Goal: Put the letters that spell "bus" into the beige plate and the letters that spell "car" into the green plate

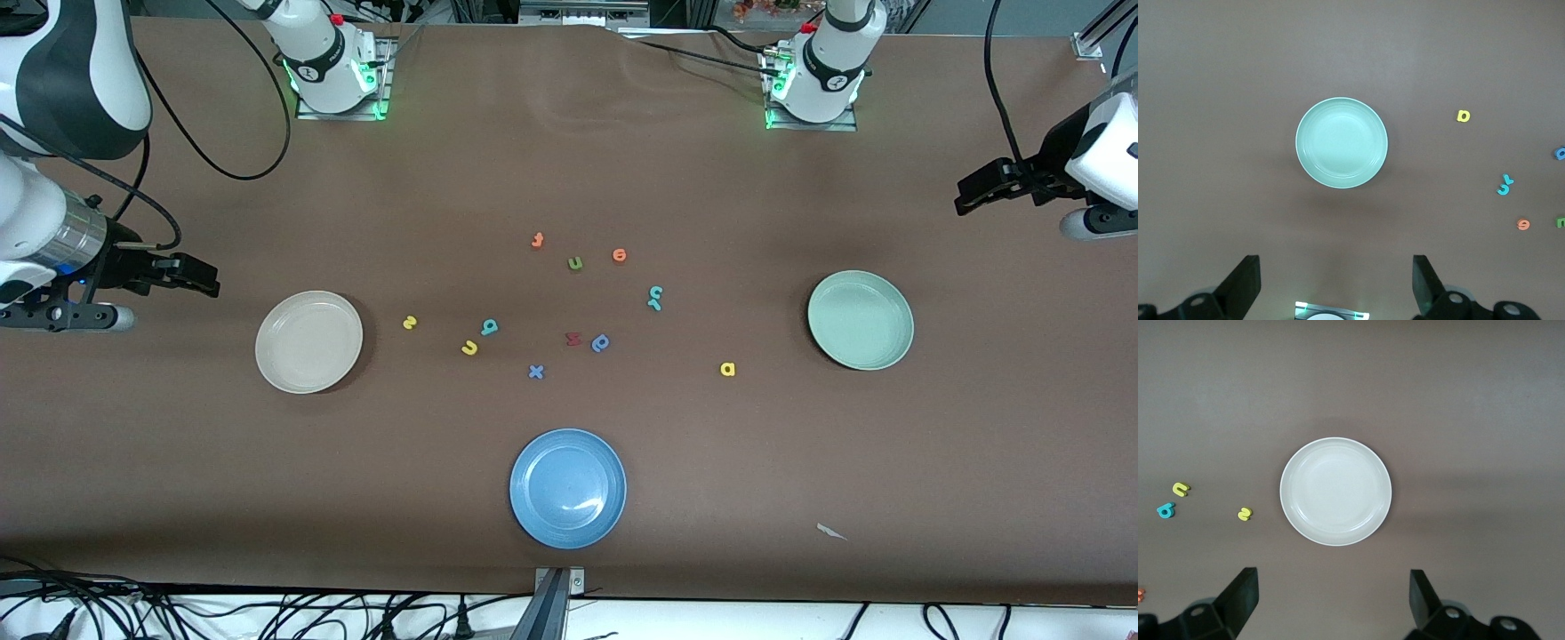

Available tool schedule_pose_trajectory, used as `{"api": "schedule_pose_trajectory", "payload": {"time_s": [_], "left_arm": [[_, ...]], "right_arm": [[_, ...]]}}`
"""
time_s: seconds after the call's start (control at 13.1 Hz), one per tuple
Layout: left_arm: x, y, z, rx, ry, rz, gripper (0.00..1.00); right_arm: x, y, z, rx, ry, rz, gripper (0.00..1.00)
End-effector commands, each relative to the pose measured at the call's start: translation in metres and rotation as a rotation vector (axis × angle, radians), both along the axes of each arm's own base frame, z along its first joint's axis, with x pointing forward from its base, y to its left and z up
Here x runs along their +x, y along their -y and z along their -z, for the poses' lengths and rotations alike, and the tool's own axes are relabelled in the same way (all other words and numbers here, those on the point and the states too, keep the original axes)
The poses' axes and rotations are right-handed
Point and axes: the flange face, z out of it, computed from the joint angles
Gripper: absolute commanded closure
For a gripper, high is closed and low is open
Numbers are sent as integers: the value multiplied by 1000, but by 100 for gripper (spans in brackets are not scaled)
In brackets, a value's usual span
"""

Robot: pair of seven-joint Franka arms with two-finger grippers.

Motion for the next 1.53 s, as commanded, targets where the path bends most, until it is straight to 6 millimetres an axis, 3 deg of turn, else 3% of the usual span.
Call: {"api": "schedule_pose_trajectory", "payload": {"time_s": [0.0,0.61,1.07,1.37,1.45], "left_arm": [[5,-3,-5,9,2,13,0],[5,-3,-5,9,2,13,0],[5,-1,-5,9,2,12,0],[9,7,4,21,-16,30,0],[9,8,5,21,-19,33,0]], "right_arm": [[-1,0,-3,10,7,15,0],[-1,0,-5,10,11,15,0],[11,-22,3,24,8,42,0],[13,-98,28,5,5,106,0],[16,-114,44,4,-2,132,0]]}}
